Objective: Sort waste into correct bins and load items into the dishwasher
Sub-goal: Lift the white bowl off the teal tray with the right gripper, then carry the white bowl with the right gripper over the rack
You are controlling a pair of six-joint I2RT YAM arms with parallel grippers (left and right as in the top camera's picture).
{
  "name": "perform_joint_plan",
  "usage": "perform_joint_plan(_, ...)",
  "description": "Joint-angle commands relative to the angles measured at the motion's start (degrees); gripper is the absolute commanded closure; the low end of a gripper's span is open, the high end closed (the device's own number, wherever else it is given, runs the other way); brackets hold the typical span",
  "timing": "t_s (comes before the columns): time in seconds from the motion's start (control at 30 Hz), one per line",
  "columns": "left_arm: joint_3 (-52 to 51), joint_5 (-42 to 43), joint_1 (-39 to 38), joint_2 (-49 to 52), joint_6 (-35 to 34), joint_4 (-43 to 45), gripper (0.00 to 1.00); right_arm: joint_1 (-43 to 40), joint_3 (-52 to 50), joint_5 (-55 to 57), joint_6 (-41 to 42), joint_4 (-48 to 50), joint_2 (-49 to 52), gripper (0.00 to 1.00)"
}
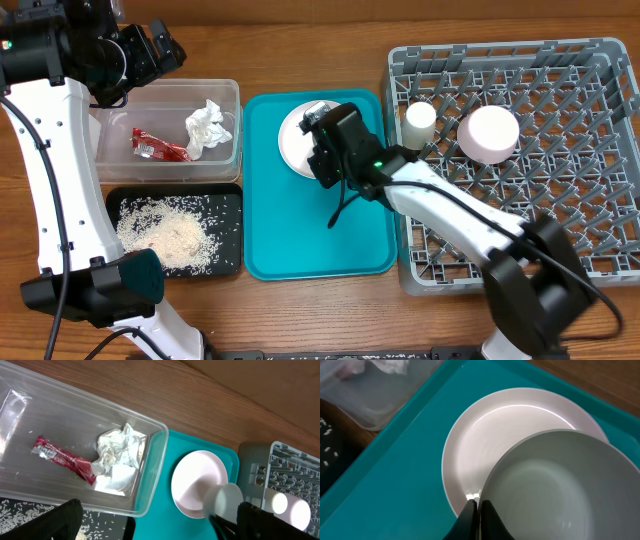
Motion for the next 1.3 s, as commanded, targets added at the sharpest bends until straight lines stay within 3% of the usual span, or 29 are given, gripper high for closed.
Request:
perform_joint_plan(0.0,0.79,0.83,-0.02,-0.15,-0.37,0.02,0.00,0.13,0.35,-0.57,4.13,-2.34,-8.31,0.96)
perform_joint_plan(0.2,0.79,0.83,-0.02,-0.17,-0.37,0.02,0.00,-3.37,0.35,-9.03,12.31,-16.17,-19.15,0.96)
perform_joint_plan(0.43,0.79,0.83,-0.02,-0.15,-0.39,0.02,0.00,-15.34,0.33,-32.11,14.14,-29.03,-26.12,0.96)
perform_joint_plan(0.73,0.79,0.83,0.00,-0.15,-0.37,0.02,0.00,-29.81,0.17,-53.02,3.52,-43.23,-26.21,0.96)
perform_joint_plan(1.0,0.79,0.83,-0.02,-0.15,-0.39,0.02,0.00,-36.81,-0.26,-53.11,0.76,-47.65,-26.21,0.96)
perform_joint_plan(1.27,0.79,0.83,-0.39,-0.15,-0.37,0.02,0.00,-44.94,-10.49,-62.18,-0.74,-44.06,-26.21,0.96)
